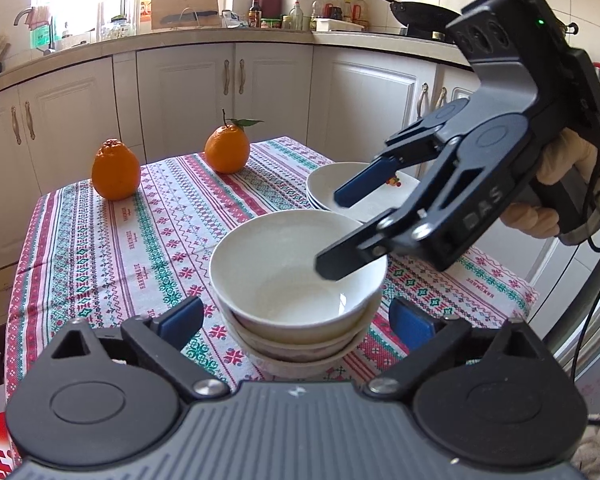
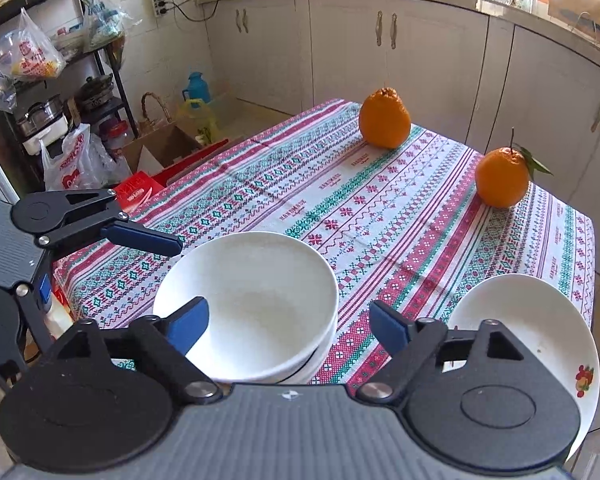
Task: Organize plates and bowls
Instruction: 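Grip the bowl stack rim with the left gripper while the right gripper grips its opposite rim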
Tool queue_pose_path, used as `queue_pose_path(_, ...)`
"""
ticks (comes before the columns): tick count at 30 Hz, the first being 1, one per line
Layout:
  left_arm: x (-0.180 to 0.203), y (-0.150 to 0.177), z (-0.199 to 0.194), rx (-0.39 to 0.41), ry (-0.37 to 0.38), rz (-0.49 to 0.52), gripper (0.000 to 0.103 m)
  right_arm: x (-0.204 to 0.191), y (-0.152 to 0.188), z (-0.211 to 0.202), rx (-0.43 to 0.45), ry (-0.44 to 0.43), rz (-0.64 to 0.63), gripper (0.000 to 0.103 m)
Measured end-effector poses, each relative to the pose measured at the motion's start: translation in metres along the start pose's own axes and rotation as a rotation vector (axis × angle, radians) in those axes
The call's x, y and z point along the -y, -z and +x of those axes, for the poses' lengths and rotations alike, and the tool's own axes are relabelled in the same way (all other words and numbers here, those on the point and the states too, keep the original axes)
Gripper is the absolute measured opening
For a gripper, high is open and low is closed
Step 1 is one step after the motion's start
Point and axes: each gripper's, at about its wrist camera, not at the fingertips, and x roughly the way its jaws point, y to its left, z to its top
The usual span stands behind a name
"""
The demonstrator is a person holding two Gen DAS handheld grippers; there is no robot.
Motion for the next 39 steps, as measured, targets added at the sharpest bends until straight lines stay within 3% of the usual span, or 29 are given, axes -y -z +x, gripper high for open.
queue_pose_path(2, -0.004, 0.003, -0.004, -0.002, 0.012, 0.007, 0.099, -0.001, 0.006, -0.009, 0.026, -0.001, -0.012, 0.102)
queue_pose_path(8, -0.018, 0.012, -0.003, -0.059, 0.029, 0.045, 0.1, -0.012, 0.027, -0.021, 0.038, -0.01, -0.07, 0.103)
queue_pose_path(15, -0.021, 0.022, 0.019, -0.145, 0.032, 0.152, 0.1, -0.021, 0.05, 0.005, -0.032, 0.041, -0.126, 0.103)
queue_pose_path(24, -0.026, 0.018, 0.045, -0.203, 0.093, 0.207, 0.099, -0.024, 0.059, 0.034, -0.08, 0.087, -0.224, 0.103)
queue_pose_path(39, -0.029, 0.006, 0.069, -0.273, 0.244, 0.351, 0.092, -0.02, 0.049, 0.051, -0.108, -0.008, -0.328, 0.102)
